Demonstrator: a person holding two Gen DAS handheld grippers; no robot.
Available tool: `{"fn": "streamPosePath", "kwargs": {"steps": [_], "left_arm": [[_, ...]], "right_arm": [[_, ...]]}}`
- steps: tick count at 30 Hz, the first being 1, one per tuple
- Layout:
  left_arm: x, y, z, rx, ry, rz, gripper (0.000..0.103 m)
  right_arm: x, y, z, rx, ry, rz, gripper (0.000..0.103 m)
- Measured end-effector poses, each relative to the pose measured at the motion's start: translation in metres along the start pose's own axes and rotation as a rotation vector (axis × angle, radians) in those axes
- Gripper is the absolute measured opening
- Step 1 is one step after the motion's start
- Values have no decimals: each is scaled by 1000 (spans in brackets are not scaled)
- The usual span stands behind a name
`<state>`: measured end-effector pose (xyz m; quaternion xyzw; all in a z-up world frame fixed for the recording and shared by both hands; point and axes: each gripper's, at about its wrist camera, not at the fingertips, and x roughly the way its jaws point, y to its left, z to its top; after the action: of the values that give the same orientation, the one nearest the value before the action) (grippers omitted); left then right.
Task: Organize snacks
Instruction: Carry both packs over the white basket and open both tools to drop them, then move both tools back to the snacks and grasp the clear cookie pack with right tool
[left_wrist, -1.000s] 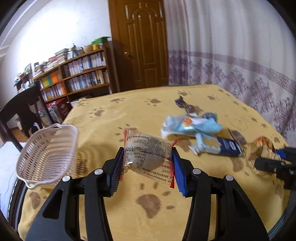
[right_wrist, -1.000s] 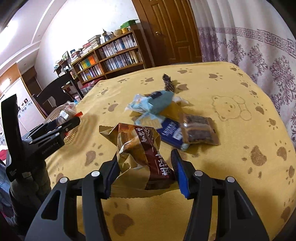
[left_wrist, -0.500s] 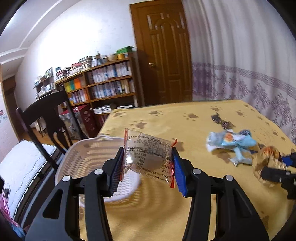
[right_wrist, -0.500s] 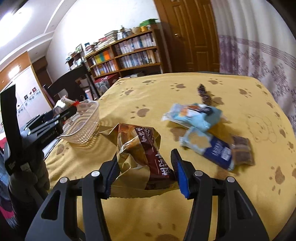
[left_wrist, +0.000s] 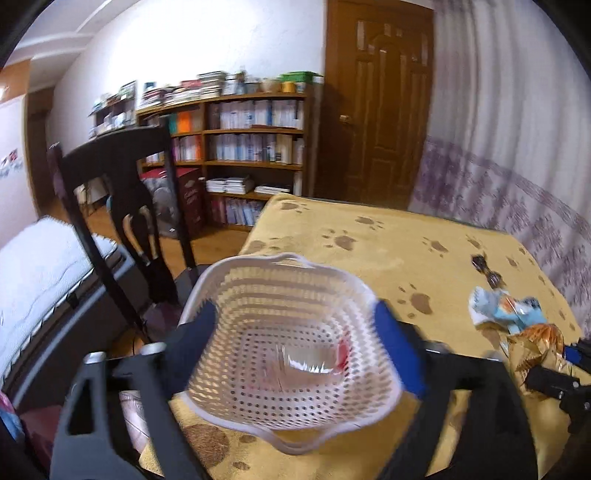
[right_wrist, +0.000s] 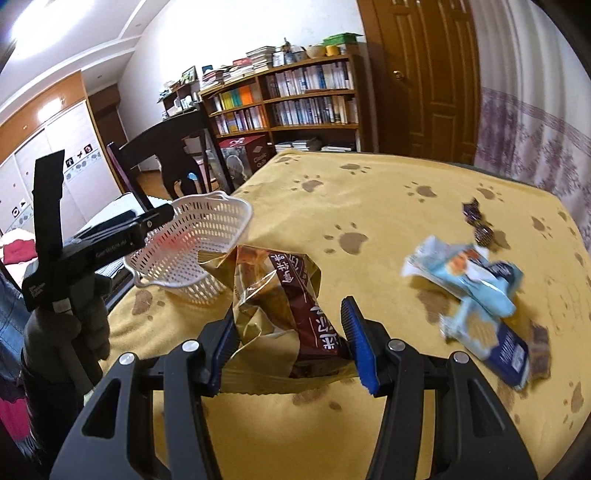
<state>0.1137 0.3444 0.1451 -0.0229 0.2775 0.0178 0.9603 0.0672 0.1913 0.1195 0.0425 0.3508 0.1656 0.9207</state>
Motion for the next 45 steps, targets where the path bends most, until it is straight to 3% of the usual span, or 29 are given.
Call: {"fn": "streamPosePath", "kwargs": {"steps": [20,23,30,36,45], "left_arm": [[-44,47,19,-152,-129,43,97],[-44,55,20,-192,-129,49,97],[-44,68,19,-238,-124,65,97],[-44,60,19,-214,-117,55,97],[-47,57,19,-205,-118,46,98]], "right_arm": [[100,94,72,-55,37,85,56],[113,94,77,-34,44,99,65],[113,85,66,-17,54,88,65],[109,65,58,46,65,54,65],[109,75,53,37,82,108,65]]}}
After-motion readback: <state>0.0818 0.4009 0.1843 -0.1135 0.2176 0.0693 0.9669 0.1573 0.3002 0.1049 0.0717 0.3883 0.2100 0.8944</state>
